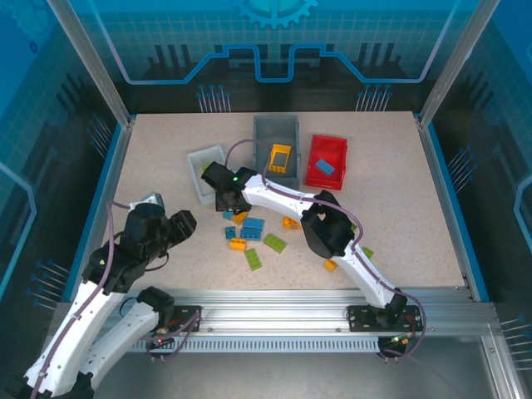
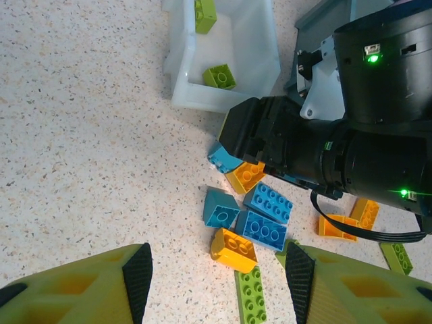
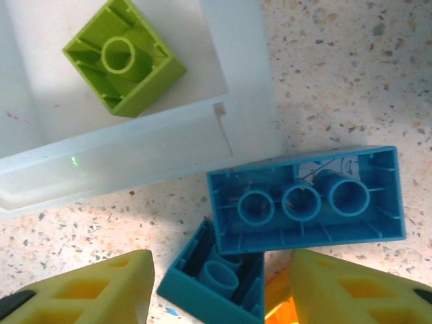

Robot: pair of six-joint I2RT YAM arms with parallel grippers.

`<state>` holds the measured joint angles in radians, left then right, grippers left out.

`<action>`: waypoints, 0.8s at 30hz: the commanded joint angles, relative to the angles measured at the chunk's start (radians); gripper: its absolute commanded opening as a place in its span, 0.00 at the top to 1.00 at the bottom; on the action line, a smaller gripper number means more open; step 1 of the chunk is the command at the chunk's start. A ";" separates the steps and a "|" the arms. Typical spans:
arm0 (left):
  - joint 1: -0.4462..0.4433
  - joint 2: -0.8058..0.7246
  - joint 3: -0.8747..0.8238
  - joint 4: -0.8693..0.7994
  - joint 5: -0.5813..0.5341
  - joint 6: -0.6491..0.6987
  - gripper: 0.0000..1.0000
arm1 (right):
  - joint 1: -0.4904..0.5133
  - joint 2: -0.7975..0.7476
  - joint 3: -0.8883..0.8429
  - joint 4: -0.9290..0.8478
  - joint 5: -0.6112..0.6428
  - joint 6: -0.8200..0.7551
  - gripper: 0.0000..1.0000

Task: Sort the legos into containers by color

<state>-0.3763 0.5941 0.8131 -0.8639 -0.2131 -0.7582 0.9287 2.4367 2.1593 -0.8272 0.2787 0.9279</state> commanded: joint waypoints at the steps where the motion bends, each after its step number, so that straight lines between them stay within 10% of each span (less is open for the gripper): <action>1: -0.003 -0.002 -0.013 -0.005 0.014 0.009 0.42 | 0.009 0.035 0.039 -0.046 -0.003 0.026 0.50; 24: -0.004 0.022 -0.005 0.009 0.048 0.013 0.41 | 0.038 -0.105 -0.041 -0.017 0.053 -0.007 0.73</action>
<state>-0.3763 0.6106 0.8082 -0.8631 -0.1902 -0.7578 0.9615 2.4031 2.1353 -0.8375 0.2951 0.9348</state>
